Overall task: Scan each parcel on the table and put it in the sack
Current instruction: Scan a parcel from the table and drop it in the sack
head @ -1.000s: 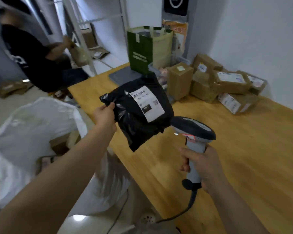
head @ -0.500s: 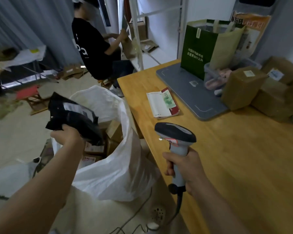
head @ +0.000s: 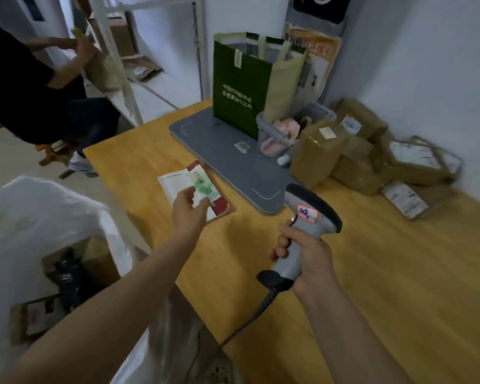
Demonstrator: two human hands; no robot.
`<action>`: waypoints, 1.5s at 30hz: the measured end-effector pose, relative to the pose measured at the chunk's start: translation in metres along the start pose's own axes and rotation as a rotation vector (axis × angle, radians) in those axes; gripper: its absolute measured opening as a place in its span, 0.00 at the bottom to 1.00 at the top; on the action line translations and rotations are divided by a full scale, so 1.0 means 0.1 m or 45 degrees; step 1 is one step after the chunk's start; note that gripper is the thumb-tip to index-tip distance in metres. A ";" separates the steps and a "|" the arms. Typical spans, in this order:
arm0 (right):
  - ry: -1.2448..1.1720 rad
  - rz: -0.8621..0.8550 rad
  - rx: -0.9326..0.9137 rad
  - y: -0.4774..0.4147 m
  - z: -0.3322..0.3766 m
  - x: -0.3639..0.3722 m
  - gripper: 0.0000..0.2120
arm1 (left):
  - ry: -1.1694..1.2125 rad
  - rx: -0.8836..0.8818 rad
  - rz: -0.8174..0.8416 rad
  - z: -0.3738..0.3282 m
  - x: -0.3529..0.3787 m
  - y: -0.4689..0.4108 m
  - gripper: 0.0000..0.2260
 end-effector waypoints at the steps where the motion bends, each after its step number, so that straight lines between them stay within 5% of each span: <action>1: -0.054 -0.028 -0.039 -0.04 0.13 -0.03 0.08 | -0.039 0.070 0.097 -0.15 0.25 -0.03 0.22; 8: -0.282 -0.123 -0.284 -0.14 0.86 -0.35 0.09 | -0.314 0.533 0.615 -1.01 1.71 -0.12 0.31; 13: -0.281 -0.166 -0.318 -0.17 1.09 -0.65 0.09 | -0.824 0.596 0.643 -1.43 2.34 -0.31 0.53; 16: -0.267 -0.193 -0.310 -0.24 1.15 -0.81 0.11 | -0.972 0.522 0.615 -1.57 2.57 -0.37 0.57; 21: -0.250 -0.248 -0.284 -0.35 1.14 -1.12 0.11 | -1.061 0.626 0.559 -1.49 2.65 -0.29 0.52; 26: -0.309 -0.312 -0.203 -0.34 0.94 -1.49 0.10 | -1.025 1.347 0.809 -0.76 2.30 0.42 0.55; 29: -0.306 -0.378 -0.166 -0.31 0.78 -1.69 0.11 | -0.885 1.906 0.744 -0.20 1.98 0.80 0.39; 32: -0.284 -0.417 -0.123 -0.27 0.61 -1.82 0.11 | -0.835 2.141 0.700 0.20 1.72 1.02 0.27; 35: -0.255 -0.430 -0.088 -0.27 0.48 -1.88 0.10 | -0.891 2.183 0.793 0.38 1.54 1.09 0.27; 37: -0.226 -0.430 -0.075 -0.27 0.42 -1.89 0.08 | -0.922 2.036 0.968 0.40 1.44 1.08 0.32; 39: -0.192 -0.428 -0.079 -0.28 0.38 -1.89 0.06 | -0.800 1.638 1.026 0.31 1.36 1.06 0.35; 43: -0.094 -0.428 -0.106 -0.39 0.35 -1.81 0.08 | -0.451 0.201 0.743 0.23 1.42 0.90 0.33; 45: 0.021 -0.452 -0.062 -0.47 0.34 -1.73 0.13 | -0.314 -0.287 0.742 0.33 1.51 0.81 0.40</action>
Point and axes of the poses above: each hand's wrist, its own y-axis away from the middle knuckle, its own x-axis out of the palm, z = x × y, the point moved 3 cm from there along -y, towards the middle knuckle, and after that the axes turned 2 degrees about x, right-handed, at the moved point
